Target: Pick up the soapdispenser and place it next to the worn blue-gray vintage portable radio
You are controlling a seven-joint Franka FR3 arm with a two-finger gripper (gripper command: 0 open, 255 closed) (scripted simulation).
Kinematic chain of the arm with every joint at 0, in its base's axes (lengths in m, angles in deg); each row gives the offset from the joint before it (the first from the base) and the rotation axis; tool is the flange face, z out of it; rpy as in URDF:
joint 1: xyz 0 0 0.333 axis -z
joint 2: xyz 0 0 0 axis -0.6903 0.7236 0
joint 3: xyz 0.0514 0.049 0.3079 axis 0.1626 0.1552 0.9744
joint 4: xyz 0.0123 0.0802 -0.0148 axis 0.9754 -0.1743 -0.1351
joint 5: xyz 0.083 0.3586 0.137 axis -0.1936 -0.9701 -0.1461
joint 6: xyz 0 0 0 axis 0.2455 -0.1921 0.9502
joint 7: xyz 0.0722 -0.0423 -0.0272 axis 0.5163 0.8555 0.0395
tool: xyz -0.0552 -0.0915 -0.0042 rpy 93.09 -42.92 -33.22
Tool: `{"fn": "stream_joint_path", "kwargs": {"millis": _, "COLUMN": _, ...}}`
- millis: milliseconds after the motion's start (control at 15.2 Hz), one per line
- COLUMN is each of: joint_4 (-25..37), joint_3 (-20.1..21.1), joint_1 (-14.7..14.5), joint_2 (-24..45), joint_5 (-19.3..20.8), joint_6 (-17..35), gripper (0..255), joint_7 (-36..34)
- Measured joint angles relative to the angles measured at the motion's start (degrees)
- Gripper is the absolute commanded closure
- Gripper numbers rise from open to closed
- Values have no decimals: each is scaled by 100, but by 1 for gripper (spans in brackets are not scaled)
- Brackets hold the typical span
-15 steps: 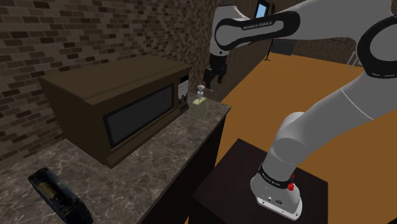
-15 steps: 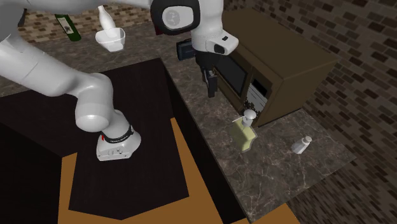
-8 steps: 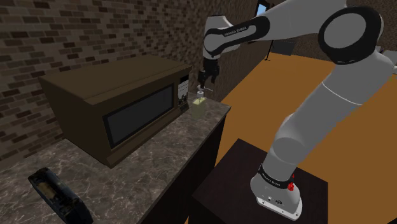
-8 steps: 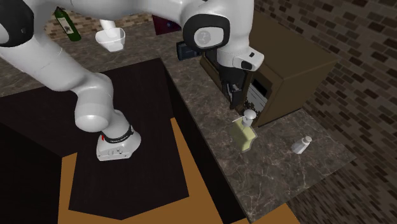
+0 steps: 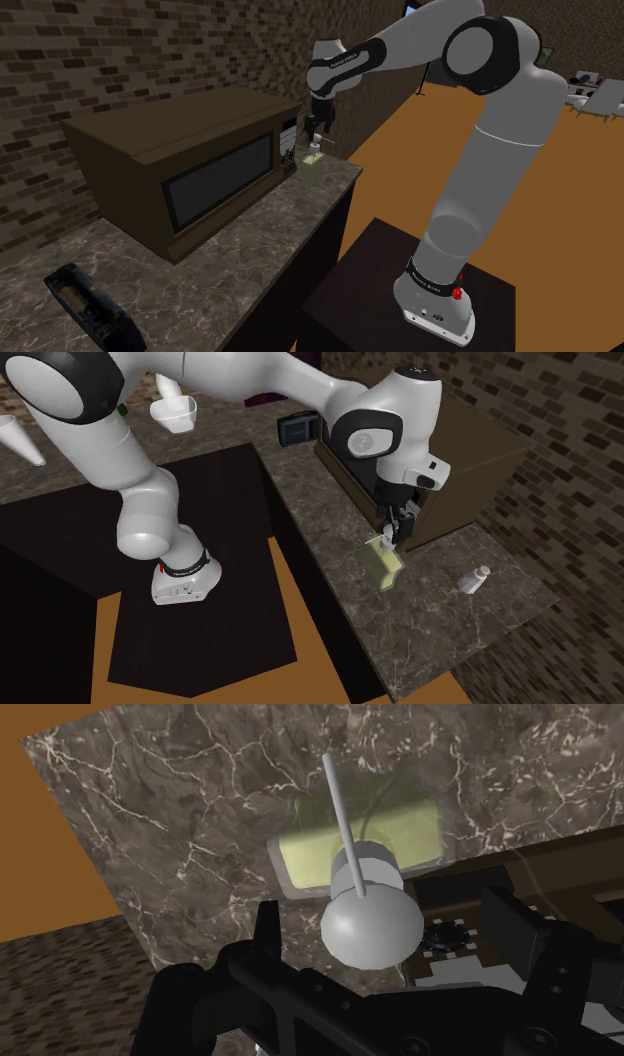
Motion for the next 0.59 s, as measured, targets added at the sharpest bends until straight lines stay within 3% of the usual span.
{"fn": "stream_joint_path", "kwargs": {"millis": 594, "joint_4": -169, "joint_3": -33, "joint_1": 37, "joint_2": 288, "joint_5": -51, "joint_6": 461, "gripper": 0, "joint_7": 49}}
